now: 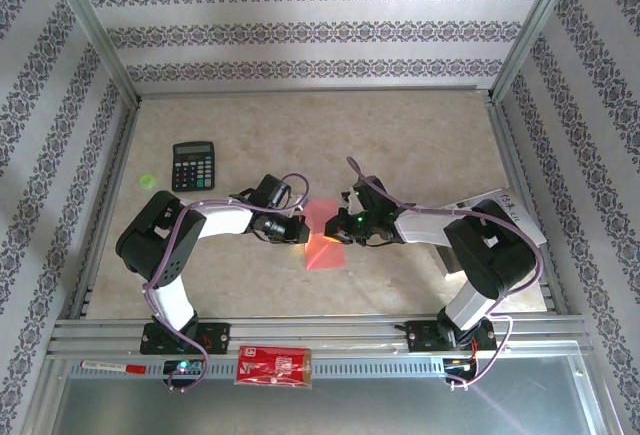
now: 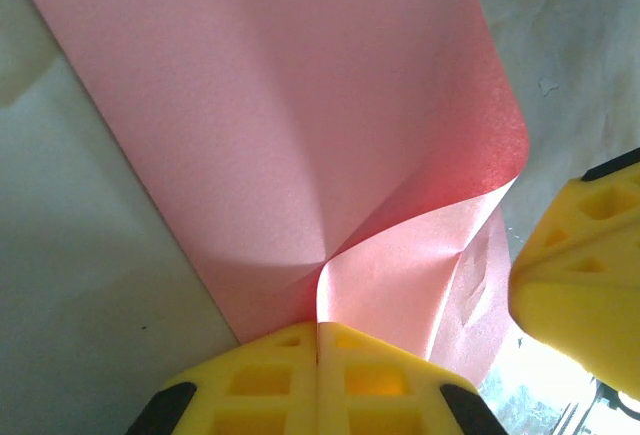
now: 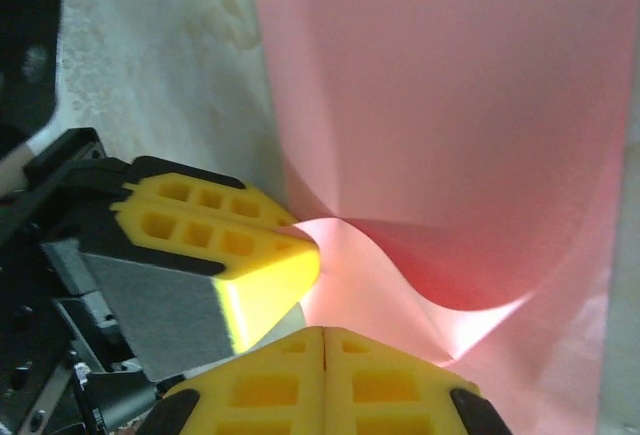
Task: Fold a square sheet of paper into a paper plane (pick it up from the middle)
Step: Fold the triangle a second time at the center of the table.
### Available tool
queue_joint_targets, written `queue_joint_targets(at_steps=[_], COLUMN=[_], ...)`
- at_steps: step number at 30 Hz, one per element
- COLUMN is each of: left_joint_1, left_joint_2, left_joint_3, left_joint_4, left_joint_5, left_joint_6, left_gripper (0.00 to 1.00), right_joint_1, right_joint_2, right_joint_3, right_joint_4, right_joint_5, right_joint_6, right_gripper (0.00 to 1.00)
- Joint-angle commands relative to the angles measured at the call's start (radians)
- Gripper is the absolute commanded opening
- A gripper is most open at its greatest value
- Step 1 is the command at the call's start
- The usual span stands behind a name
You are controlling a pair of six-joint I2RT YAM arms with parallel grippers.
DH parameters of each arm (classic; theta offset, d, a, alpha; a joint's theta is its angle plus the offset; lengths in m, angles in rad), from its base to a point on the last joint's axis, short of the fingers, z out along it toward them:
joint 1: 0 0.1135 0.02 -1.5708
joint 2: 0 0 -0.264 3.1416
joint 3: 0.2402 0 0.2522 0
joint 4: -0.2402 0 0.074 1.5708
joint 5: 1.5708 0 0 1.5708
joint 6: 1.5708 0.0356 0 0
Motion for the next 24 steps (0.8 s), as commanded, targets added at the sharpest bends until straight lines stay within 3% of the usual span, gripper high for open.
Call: queue_joint_targets(at_steps=[1,11,24], left_joint_1=[-0.013,-0.013,-0.014], left_joint_2=[0.069,0.063,0.064], left_joint_3=[-0.039,-0.04,-0.047], left_joint_4=[-0.143,-0.147,-0.145], left_joint_5=[-0.119,-0.121,-0.12], left_joint_6=[0.035,0.035,0.034], left_gripper=[0.0,0.0,0.0], right_joint_1=[0.001,-0.042,-0.089], right_joint_2=[0.035,0.139,0.166], right_joint_3=[0.045,0.064,0.028], right_joint_4=[-0.019,-0.039,-0.022], right_joint_5=[-0.021,-0.017,-0.04], right_joint_6=[-0.024,-0.091,-0.114], right_gripper=[0.0,0.0,0.0])
